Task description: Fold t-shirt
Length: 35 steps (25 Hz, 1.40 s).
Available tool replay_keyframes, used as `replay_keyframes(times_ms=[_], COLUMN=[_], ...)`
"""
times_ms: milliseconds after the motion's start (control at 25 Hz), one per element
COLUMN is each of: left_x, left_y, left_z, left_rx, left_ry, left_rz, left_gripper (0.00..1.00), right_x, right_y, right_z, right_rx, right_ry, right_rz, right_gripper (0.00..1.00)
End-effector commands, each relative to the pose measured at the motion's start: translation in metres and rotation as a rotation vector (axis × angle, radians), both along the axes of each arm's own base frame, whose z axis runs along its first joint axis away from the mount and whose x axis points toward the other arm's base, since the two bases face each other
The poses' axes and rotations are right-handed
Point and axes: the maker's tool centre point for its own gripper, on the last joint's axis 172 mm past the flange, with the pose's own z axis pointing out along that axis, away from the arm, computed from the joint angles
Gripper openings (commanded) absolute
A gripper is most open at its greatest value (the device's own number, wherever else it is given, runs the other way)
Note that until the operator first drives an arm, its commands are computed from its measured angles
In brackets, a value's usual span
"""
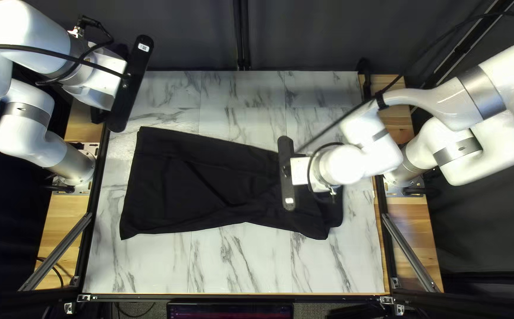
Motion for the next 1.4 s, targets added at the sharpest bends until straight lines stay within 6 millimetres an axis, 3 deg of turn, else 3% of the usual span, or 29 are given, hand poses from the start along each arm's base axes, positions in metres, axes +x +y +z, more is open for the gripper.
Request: replay_keyframes(times_ms=[40,280,520,1080,1280,1400], left_x=[0.000,0.000,0.000,0.000,0.000,0.000], left_y=[0.000,0.000,0.000,0.000,0.000,0.000], left_z=[0.000,0.000,0.000,0.000,0.000,0.000], left_rx=[0.000,0.000,0.000,0.000,0.000,0.000], left_ry=[0.000,0.000,0.000,0.000,0.000,0.000], left_rz=[0.000,0.000,0.000,0.000,0.000,0.000], left_gripper=[1.00,1.00,1.00,1.00,1.00,1.00], right_x=[0.000,0.000,0.014,0.014,0.029,0.035], right_y=[0.000,-0.003,0.000,0.001,0.019,0.035], right_z=[0.000,0.002,0.054,0.050,0.058,0.051], right_rx=[-0.004,-0.003,-0.144,-0.222,-0.235,-0.257], right_ry=[-0.001,0.004,-0.026,-0.030,-0.030,-0.024], right_rz=[0.003,-0.002,0.034,0.092,0.146,0.189], right_gripper=[0.00,0.00,0.00,0.00,0.00,0.00])
